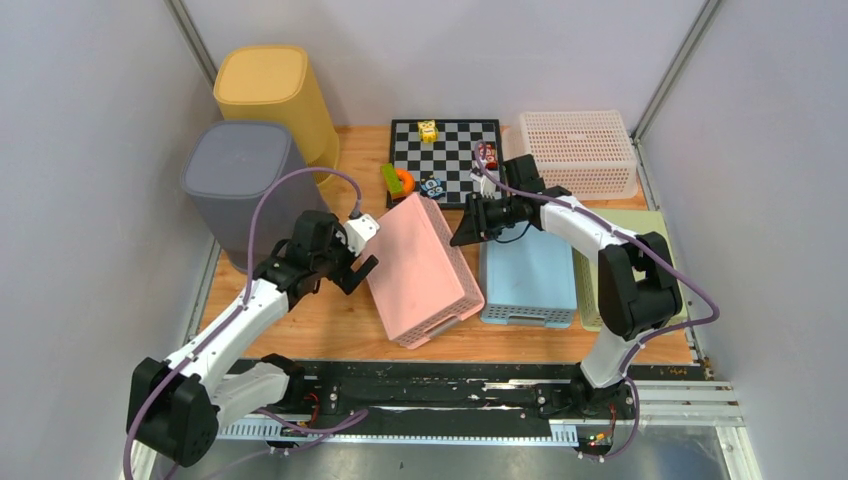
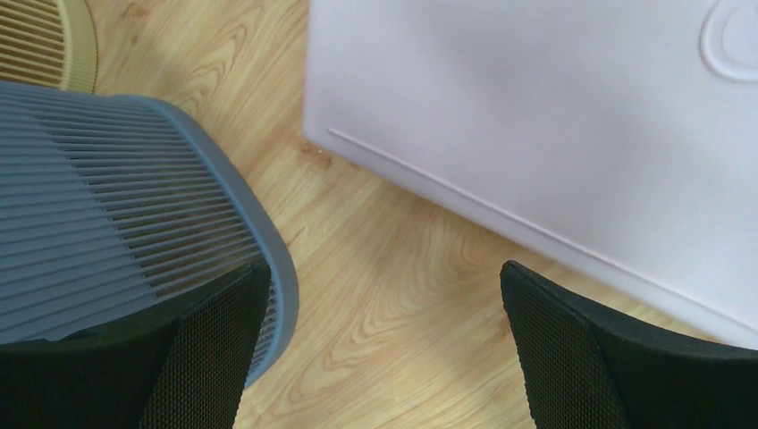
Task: Turn the large container upside down
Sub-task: Turn the container upside down at the center of the board.
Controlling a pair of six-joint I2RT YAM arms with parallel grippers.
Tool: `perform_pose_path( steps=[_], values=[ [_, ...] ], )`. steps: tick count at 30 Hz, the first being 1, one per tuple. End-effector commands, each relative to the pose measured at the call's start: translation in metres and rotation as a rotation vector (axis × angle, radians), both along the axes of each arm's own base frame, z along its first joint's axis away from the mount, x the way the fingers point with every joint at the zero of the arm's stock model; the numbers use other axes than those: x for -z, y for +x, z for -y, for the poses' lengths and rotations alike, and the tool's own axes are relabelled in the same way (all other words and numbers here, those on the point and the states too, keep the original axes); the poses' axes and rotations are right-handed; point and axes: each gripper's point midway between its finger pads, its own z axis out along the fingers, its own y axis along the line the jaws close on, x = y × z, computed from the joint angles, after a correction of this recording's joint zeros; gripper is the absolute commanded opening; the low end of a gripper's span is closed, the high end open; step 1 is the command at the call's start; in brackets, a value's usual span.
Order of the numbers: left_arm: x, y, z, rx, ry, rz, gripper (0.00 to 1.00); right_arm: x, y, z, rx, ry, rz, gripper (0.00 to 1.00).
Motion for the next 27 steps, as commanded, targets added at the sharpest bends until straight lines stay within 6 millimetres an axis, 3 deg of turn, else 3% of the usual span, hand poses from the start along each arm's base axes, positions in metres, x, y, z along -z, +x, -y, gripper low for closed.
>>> perform_pose_path(
  steps=[1,13,27],
  values=[
    [-0.007,0.017,0.011,-0.053,-0.093,0.019,1.0,-0.003,-0.005,0.002,-0.034,-0.03,0.051,0.38],
    [0.007,0.035,0.017,-0.116,-0.106,-0.038,1.0,0.006,-0.016,0.003,-0.076,-0.078,0.072,0.4],
    [0.009,0.063,0.025,-0.171,-0.092,-0.038,1.0,0.008,-0.046,-0.015,-0.212,-0.068,0.062,0.41]
  ],
)
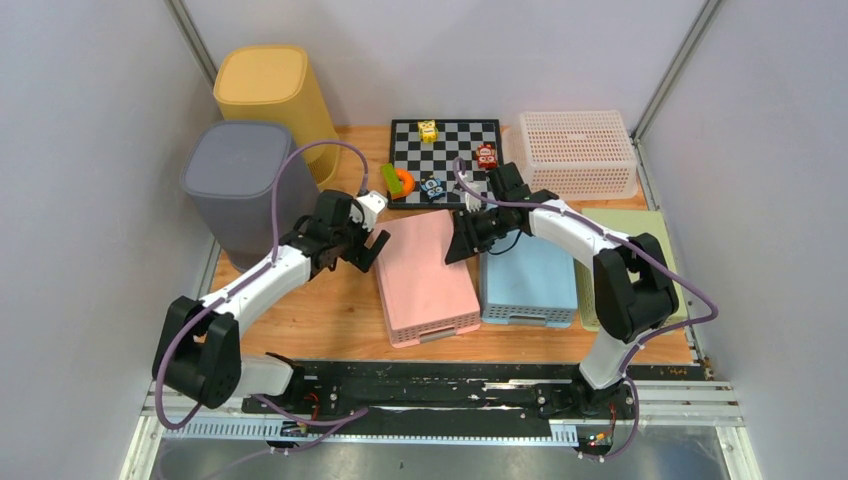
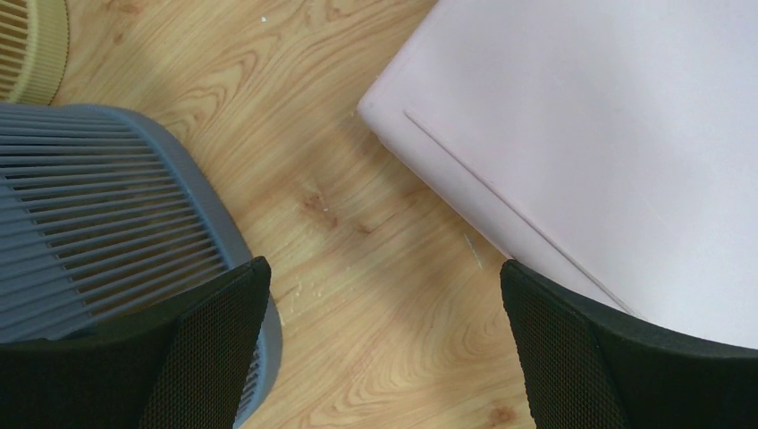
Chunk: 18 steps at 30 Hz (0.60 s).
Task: Turn the large container upside down
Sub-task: Turn the container upside down at the center of the board, then adjust the container at the center of the board.
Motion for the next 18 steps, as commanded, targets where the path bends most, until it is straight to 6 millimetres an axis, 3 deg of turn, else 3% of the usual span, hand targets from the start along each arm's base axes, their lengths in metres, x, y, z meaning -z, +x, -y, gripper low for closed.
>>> perform_pose_path(
  steps=[1,5,11,18],
  values=[
    [-0.005,0.015,0.007,-0.02,-0.016,0.026,1.0,-0.01,-0.017,-0.005,-0.077,0.022,0.0,0.41],
    [-0.005,0.023,0.003,-0.061,0.011,0.038,1.0,-0.012,-0.02,-0.006,-0.093,0.012,0.009,0.41],
    [-0.017,0.025,-0.003,-0.085,0.025,0.061,1.0,-0.027,0.003,0.017,-0.017,-0.129,0.211,0.43],
    [-0.018,0.016,0.004,-0.048,-0.012,0.045,1.0,-0.004,-0.003,0.034,-0.016,-0.215,0.211,0.46]
  ],
)
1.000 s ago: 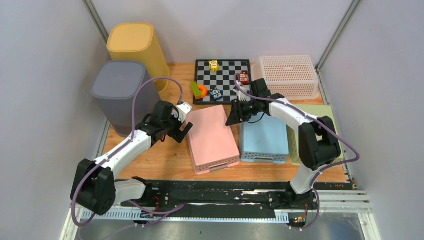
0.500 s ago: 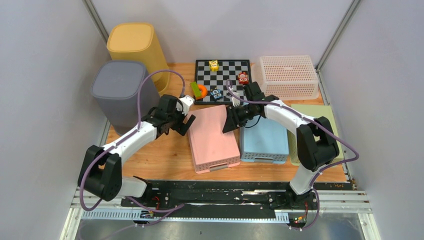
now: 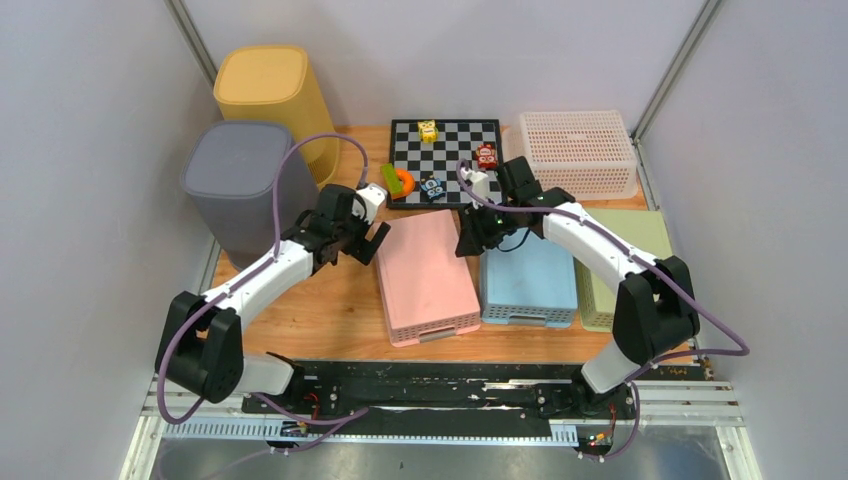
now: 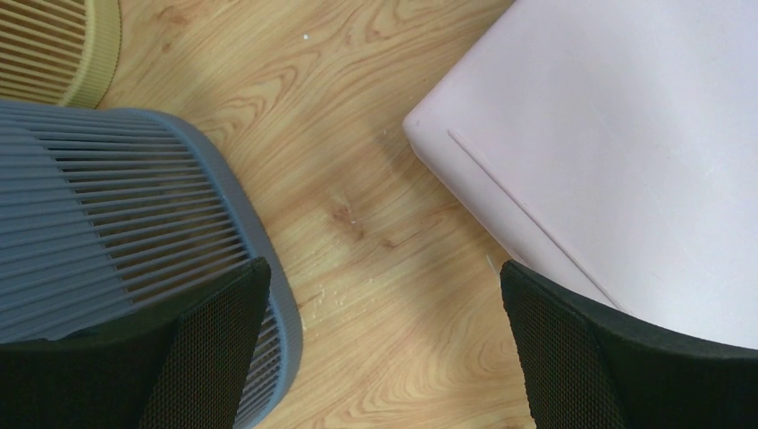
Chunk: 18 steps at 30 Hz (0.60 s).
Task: Turn the large container upside down
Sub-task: Adjust the container at the center of the board.
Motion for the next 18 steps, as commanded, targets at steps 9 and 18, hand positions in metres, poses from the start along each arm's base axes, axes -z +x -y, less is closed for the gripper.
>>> perform_pose_path(
  steps=[9,18],
  values=[
    [0.004,-0.001,0.012,0.025,-0.046,-0.026,1.0,0.038,-0.034,0.006,-0.101,-0.041,-0.119,0.51],
    [0.01,0.01,0.013,0.006,-0.033,-0.03,1.0,0.042,-0.061,-0.009,-0.222,0.005,-0.194,0.51]
  ],
)
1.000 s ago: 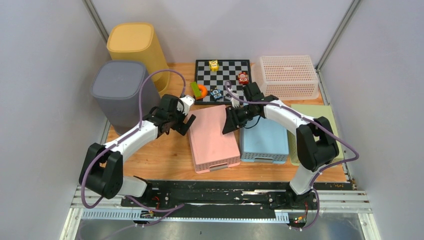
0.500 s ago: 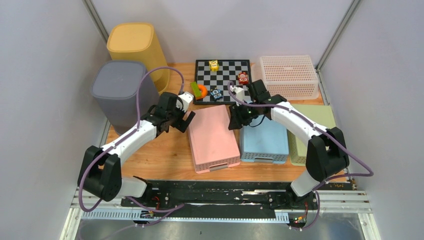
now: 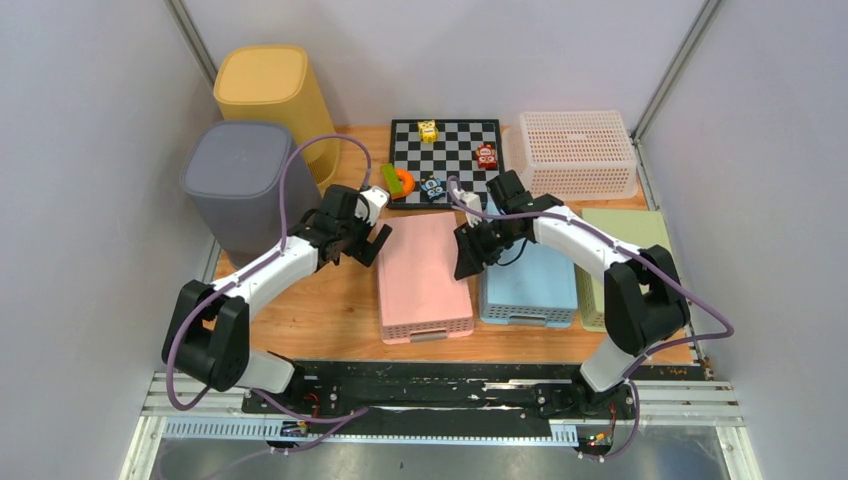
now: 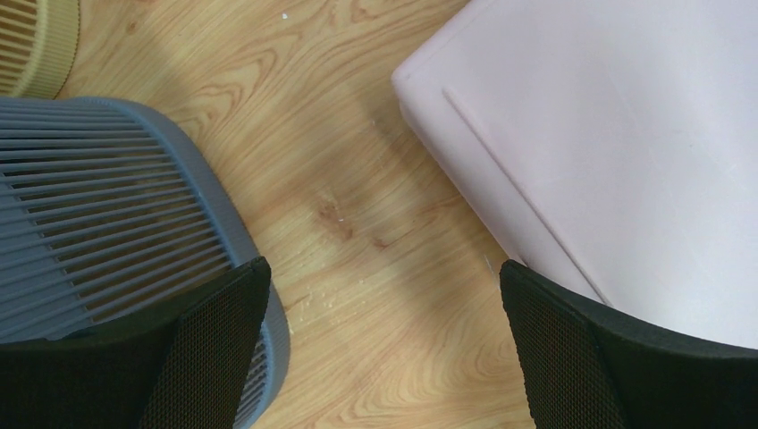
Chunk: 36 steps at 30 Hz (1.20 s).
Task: Turn the large container upside down
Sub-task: Adjust the container at the center of the board.
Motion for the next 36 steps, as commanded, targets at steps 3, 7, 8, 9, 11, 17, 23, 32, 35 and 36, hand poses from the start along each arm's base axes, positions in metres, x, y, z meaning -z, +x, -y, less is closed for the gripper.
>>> perform_pose_path(
  steps=[3,7,8,9,11,17,23,32,35,36],
  values=[
    [-0.004,0.015,0.01,-0.012,-0.029,0.017,1.0,0.011,-0.035,-0.015,-0.131,0.022,-0.087,0.51],
    [-0.008,0.023,0.008,-0.036,-0.02,0.033,1.0,0.013,-0.037,-0.019,-0.147,0.014,-0.082,0.51],
    [-0.008,0.023,0.007,-0.043,-0.017,0.035,1.0,0.012,-0.035,-0.02,-0.145,0.009,-0.076,0.52],
    [-0.008,0.024,0.007,-0.049,-0.016,0.036,1.0,0.012,-0.033,-0.02,-0.142,0.005,-0.069,0.52],
    [-0.008,0.025,0.006,-0.058,-0.014,0.037,1.0,0.012,-0.027,-0.022,-0.135,-0.003,-0.056,0.52],
    [-0.003,0.022,0.003,-0.082,-0.011,0.019,1.0,0.016,-0.007,-0.025,-0.106,-0.038,-0.022,0.54],
    [-0.004,0.021,0.002,-0.088,-0.011,0.017,1.0,0.013,0.015,-0.027,-0.065,-0.05,0.014,0.54],
    [-0.01,0.026,0.0,-0.103,-0.001,0.027,1.0,0.015,0.034,-0.031,-0.041,-0.067,0.036,0.55],
    [-0.01,0.027,-0.002,-0.111,0.011,0.032,1.0,0.017,0.041,-0.033,-0.028,-0.07,0.035,0.55],
    [-0.01,0.027,-0.002,-0.112,0.012,0.031,1.0,0.017,0.044,-0.033,-0.023,-0.07,0.035,0.55]
  ],
)
